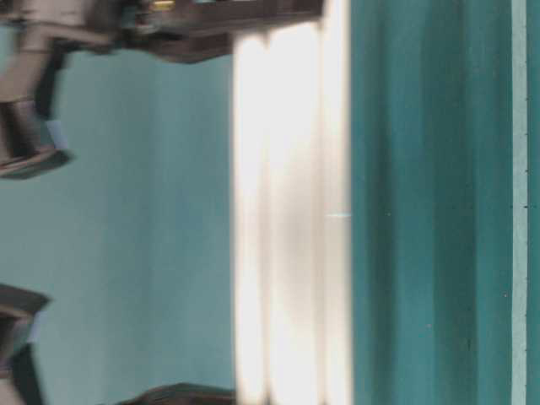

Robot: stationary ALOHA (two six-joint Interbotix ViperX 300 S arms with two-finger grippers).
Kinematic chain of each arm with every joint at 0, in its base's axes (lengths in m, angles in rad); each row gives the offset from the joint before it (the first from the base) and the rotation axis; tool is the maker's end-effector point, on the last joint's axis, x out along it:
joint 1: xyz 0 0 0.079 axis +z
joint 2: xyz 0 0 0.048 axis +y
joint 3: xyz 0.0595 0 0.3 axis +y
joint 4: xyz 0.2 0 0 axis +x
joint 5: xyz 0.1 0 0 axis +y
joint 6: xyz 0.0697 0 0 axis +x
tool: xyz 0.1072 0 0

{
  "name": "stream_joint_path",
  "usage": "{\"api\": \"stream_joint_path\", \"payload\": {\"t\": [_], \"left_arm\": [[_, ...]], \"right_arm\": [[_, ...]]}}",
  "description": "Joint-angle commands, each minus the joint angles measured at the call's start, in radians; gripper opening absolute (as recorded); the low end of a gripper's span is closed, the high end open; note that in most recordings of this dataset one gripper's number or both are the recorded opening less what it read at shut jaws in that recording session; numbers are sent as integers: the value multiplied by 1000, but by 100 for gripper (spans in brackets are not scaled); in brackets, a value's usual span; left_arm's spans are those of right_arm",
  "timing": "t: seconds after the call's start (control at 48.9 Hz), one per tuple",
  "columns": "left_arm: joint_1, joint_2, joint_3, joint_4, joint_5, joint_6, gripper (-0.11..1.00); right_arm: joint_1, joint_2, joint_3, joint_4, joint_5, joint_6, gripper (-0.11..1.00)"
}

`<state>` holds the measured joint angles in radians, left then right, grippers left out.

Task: Lift the metal rail with both hands.
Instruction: 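Lift the rail with both grippers and raise it toward the back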

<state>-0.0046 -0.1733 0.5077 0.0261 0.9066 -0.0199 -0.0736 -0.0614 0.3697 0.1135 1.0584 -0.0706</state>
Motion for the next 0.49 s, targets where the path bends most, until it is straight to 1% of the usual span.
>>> {"api": "stream_joint_path", "payload": {"t": [0.0, 0.164, 0.368, 0.471], "left_arm": [[0, -41, -49, 2, 46, 5, 35], [3, -67, -103, 2, 132, 5, 36], [5, -84, -170, 2, 202, 5, 35], [8, -89, -212, 2, 238, 5, 35]], "right_arm": [[-9, -20, -67, 3, 54, 11, 39], [-9, -20, -138, 3, 132, 12, 39], [-9, -20, -207, 3, 216, 14, 39], [-9, -21, -235, 3, 250, 32, 39]]}}
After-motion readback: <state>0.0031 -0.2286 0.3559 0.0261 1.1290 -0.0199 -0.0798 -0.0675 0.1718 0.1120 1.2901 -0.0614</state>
